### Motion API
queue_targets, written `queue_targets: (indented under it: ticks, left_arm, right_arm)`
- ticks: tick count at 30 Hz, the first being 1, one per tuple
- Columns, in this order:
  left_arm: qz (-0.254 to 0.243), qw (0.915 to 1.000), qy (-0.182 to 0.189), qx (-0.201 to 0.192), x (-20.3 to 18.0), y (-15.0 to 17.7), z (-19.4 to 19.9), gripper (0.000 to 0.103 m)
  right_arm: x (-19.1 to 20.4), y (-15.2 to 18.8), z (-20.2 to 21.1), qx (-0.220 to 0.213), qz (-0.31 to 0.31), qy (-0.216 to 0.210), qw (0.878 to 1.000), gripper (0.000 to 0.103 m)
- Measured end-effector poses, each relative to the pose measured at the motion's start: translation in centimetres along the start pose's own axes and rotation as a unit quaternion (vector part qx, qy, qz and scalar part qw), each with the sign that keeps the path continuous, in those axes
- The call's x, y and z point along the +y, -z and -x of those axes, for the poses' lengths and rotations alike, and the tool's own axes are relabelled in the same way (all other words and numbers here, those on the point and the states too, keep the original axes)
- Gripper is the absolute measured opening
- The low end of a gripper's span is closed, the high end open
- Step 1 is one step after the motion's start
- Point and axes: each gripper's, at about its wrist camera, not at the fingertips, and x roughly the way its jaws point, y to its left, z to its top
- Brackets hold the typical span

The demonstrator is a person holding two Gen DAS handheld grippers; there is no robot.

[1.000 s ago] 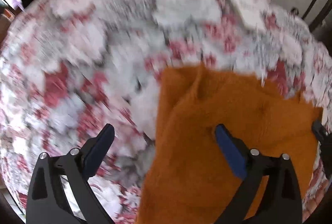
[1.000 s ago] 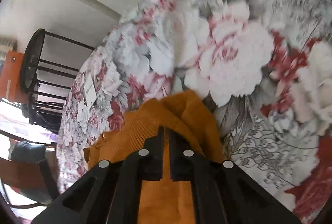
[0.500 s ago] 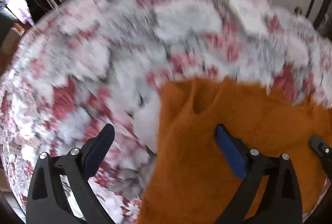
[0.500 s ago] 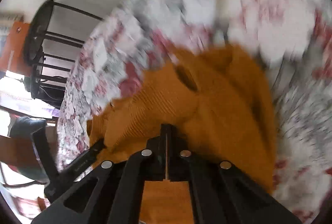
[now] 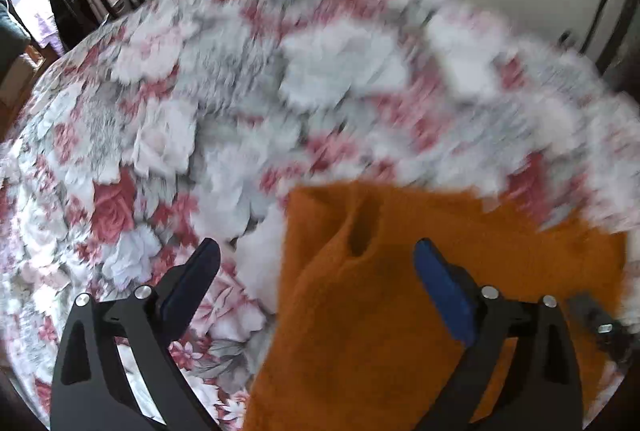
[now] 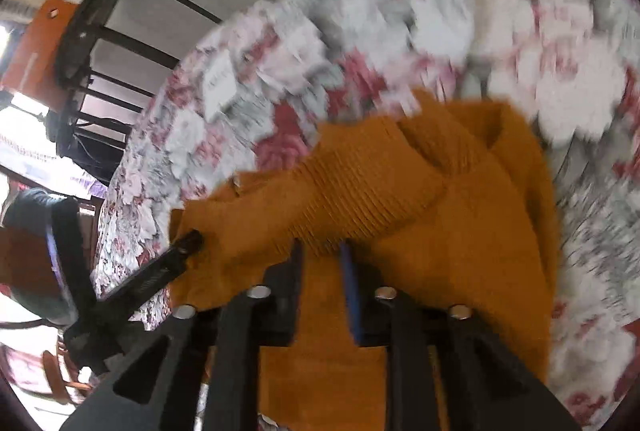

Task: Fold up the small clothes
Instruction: 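Lay the hem over the collar and open both grippers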

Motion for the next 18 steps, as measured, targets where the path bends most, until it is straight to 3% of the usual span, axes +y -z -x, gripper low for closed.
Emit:
queue_targets:
  ticks: [2,3,5,8,11,14,17,18]
  left_arm:
    - [-0.01,0.9991,0.04,0.007,-0.8,0.1,0.2,0.095]
    - [-0.035,0.9985,0.036,0.023,-2.3,0.7,-0.5,0.095]
    - [-0.083,0.9941,-0.031,0.063,-4.2,2.4,-3.3,0.099]
    - [-0.054,0.9954,-0.024,0.075,-4.1,2.5,-3.7,0.099]
    - [-0.051,0.9972,-0.012,0.053,-3.7,1.7,-1.8,0.098]
    - [-0.082,0.9961,-0.009,0.031,-5.4,2.3,-0.5,0.098]
    - [-0.124,0.99,-0.038,0.056,-7.3,3.9,-2.5,0.099]
    - [-0.131,0.9888,-0.046,0.055,-7.7,4.6,-3.2,0.099]
  right_arm:
    - [-0.3,0.3,0.6,0.005,0.007,-0.002,1.0,0.036]
    - [-0.4,0.4,-0.2,0.015,0.009,0.013,1.0,0.042]
    - [-1.6,0.5,-1.7,0.03,-0.001,0.021,0.999,0.04]
    - [-1.0,0.1,-1.5,0.027,-0.025,0.008,0.999,0.035]
    - [-0.5,-0.3,0.9,-0.005,-0.012,0.012,1.0,0.038]
    - [-1.4,-0.5,3.5,-0.031,-0.031,0.01,0.999,0.042]
    - [-2.5,-0.3,3.2,-0.015,-0.041,0.023,0.999,0.046]
    - [-3.2,0.1,2.1,0.01,-0.045,0.033,0.998,0.048]
